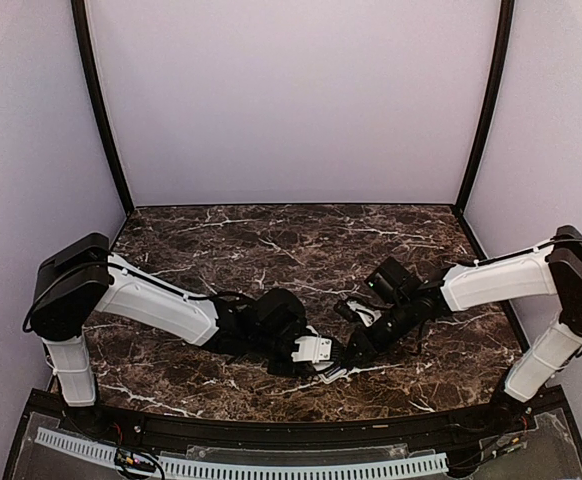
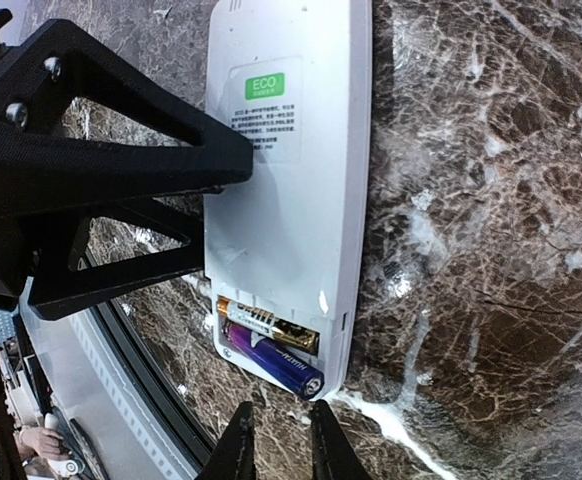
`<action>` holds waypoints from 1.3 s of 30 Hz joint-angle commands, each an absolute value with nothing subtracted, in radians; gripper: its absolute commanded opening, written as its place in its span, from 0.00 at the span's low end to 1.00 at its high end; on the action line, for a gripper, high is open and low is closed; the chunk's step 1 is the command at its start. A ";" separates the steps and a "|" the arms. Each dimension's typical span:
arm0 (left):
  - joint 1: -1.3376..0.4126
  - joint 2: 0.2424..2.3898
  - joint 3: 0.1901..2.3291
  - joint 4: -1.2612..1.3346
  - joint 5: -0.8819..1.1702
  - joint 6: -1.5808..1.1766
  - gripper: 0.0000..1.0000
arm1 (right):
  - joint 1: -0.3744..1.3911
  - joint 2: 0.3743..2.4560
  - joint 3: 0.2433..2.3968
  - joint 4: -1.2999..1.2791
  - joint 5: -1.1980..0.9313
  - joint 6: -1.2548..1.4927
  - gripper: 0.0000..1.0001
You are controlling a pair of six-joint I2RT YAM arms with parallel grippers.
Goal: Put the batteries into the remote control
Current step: Load the battery into the battery compartment.
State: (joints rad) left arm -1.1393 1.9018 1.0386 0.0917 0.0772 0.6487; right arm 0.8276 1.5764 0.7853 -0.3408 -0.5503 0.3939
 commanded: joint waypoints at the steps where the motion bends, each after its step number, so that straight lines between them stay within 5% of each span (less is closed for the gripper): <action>1: -1.148 1.944 0.996 0.020 0.069 0.660 0.48 | 0.838 1.593 0.814 -0.340 -0.539 0.377 0.17; 39: -1.150 1.979 1.028 -0.031 0.055 0.637 0.42 | 0.881 1.698 0.776 -0.254 -0.526 0.445 0.00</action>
State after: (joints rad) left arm -1.1442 1.9060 1.0466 0.0788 0.0589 0.6613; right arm 0.8360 1.6440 0.7948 -0.2813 -0.5285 0.4152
